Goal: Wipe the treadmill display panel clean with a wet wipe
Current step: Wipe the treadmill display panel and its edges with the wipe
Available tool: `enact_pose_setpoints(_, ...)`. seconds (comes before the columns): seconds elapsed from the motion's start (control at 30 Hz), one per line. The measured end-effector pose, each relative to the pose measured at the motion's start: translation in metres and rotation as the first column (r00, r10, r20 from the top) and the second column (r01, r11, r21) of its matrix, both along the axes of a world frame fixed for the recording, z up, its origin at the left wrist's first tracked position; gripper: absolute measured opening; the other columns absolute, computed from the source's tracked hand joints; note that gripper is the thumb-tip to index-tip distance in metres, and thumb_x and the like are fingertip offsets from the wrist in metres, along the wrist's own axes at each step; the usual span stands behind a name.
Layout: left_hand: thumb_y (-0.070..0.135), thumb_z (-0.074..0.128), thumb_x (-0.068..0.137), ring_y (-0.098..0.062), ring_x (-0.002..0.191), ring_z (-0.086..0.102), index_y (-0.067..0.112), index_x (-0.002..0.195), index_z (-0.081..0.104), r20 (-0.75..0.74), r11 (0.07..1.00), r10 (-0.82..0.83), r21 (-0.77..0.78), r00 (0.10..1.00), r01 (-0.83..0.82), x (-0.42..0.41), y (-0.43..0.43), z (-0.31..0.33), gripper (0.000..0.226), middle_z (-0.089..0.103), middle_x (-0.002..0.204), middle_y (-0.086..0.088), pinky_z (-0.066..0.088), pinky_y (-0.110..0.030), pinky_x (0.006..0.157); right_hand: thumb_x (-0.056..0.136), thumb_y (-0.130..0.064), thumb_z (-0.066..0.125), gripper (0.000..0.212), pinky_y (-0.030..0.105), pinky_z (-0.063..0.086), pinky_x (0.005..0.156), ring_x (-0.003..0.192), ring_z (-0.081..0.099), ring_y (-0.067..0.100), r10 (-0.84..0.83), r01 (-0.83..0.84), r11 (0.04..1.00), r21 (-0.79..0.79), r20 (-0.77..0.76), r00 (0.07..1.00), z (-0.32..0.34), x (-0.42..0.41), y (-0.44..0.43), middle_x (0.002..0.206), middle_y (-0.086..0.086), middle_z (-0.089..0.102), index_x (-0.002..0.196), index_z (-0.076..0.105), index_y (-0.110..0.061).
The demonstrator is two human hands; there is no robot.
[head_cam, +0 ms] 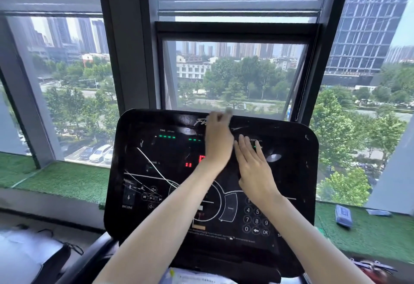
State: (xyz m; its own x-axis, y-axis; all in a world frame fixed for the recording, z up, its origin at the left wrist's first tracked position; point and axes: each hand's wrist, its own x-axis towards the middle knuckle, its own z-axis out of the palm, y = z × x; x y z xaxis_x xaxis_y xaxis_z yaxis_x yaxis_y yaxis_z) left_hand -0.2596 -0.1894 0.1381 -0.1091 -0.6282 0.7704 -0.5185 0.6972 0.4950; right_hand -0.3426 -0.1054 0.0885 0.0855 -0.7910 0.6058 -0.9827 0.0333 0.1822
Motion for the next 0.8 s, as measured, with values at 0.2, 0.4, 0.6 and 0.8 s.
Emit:
enact_pose_setpoints(0.2, -0.002, 0.049, 0.093, -0.016, 0.091, 0.051, 0.014, 0.128, 0.057, -0.073, 0.998, 0.050, -0.038, 0.996, -0.053, 0.041, -0.024, -0.004, 0.039, 0.050, 0.100, -0.005, 0.048, -0.027, 0.085, 0.043, 0.005, 0.074, 0.090, 0.050, 0.029, 0.109, 0.128, 0.044, 0.038, 0.006, -0.006, 1.000, 0.000, -0.008, 1.000, 0.003, 0.000, 0.000, 0.137, 0.028, 0.044, 0.129, 0.048, 0.009)
enact_pose_setpoints(0.4, -0.003, 0.046, 0.093, -0.020, 0.098, 0.050, 0.015, 0.130, 0.055, -0.073, 0.999, 0.036, -0.014, 0.997, -0.037, 0.014, -0.008, -0.005, 0.043, 0.050, 0.105, -0.006, 0.046, -0.028, 0.088, 0.046, 0.007, 0.071, 0.087, 0.048, 0.026, 0.110, 0.129, 0.043, 0.037, 0.037, -0.037, 0.999, 0.007, -0.003, 0.999, 0.007, -0.002, 0.002, 0.137, 0.028, 0.045, 0.130, 0.047, 0.009)
enact_pose_setpoints(0.6, -0.005, 0.045, 0.093, -0.021, 0.098, 0.049, 0.016, 0.129, 0.057, -0.150, 0.998, 0.031, 0.067, 0.988, -0.021, 0.032, -0.025, -0.002, 0.043, 0.045, 0.101, -0.003, 0.044, -0.033, 0.094, 0.058, 0.013, 0.062, 0.083, 0.044, 0.017, 0.116, 0.138, 0.030, 0.029, 0.047, -0.047, 0.998, -0.051, 0.015, 0.999, 0.011, -0.033, 0.029, 0.145, 0.021, 0.037, 0.137, 0.039, 0.006)
enact_pose_setpoints(0.8, -0.007, 0.047, 0.089, -0.012, 0.091, 0.039, 0.017, 0.131, 0.052, 0.111, 0.995, -0.033, -0.094, 0.993, 0.044, -0.015, 0.009, -0.002, 0.048, 0.038, 0.097, 0.003, 0.041, -0.023, 0.077, 0.056, 0.010, 0.070, 0.085, 0.049, 0.026, 0.112, 0.134, 0.035, 0.036, -0.062, 0.064, 0.998, -0.023, 0.086, 0.994, -0.001, -0.039, 0.025, 0.143, 0.027, 0.036, 0.135, 0.040, 0.009)
